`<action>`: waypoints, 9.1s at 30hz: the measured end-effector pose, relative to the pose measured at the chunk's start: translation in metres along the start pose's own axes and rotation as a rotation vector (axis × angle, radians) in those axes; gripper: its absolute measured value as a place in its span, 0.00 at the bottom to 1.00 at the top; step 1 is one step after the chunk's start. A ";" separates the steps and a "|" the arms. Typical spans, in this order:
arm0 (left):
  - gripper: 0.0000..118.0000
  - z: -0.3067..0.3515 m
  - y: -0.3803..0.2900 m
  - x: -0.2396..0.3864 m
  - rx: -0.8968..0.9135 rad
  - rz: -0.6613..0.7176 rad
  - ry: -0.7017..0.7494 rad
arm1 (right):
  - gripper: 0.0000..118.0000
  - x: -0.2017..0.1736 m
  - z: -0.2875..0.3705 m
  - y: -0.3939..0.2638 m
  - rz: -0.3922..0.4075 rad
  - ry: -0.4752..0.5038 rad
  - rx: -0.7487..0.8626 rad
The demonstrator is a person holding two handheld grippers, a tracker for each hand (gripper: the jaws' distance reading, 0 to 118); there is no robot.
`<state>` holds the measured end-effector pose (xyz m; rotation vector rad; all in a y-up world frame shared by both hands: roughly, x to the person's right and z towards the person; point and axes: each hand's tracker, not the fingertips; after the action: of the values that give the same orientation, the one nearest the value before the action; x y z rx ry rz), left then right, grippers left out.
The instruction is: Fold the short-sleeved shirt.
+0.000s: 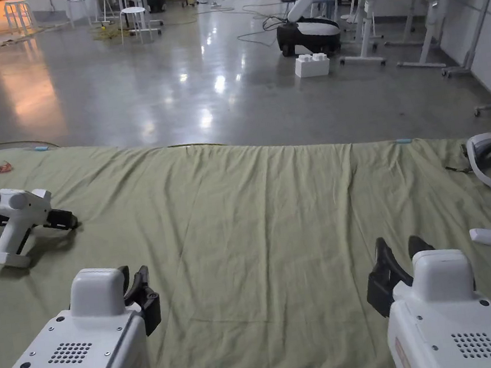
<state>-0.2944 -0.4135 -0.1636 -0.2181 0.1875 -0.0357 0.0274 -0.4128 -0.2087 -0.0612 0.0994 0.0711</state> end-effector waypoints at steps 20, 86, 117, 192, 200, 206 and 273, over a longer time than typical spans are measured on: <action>0.01 0.011 -0.087 -0.152 -0.438 0.249 -0.150 | 0.05 -0.021 -0.001 -0.008 0.009 0.066 -0.036; 0.12 0.010 -0.054 -0.088 -0.811 0.625 -0.430 | 0.05 -0.011 -0.015 -0.060 0.070 0.122 -0.277; 0.53 -0.033 -0.105 0.012 -0.915 0.551 -0.424 | 0.05 0.007 -0.004 -0.079 0.063 0.104 -0.340; 0.14 -0.013 -0.128 -0.151 -0.733 0.584 -0.423 | 0.05 0.025 -0.007 -0.080 -0.003 0.108 -0.357; 0.14 0.007 -0.062 -0.158 -0.730 0.305 -0.153 | 0.05 0.024 -0.011 -0.080 0.000 0.122 -0.357; 0.14 0.015 -0.036 -0.086 -0.763 0.118 -0.141 | 0.05 0.021 -0.011 -0.081 -0.001 0.131 -0.360; 0.08 -0.010 -0.065 0.051 -0.292 0.132 -0.285 | 0.05 0.016 -0.001 -0.064 -0.016 0.078 -0.237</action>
<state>-0.2473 -0.4820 -0.1685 -0.4973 -0.0784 0.1546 0.0479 -0.4756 -0.2079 -0.3017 0.1678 0.0643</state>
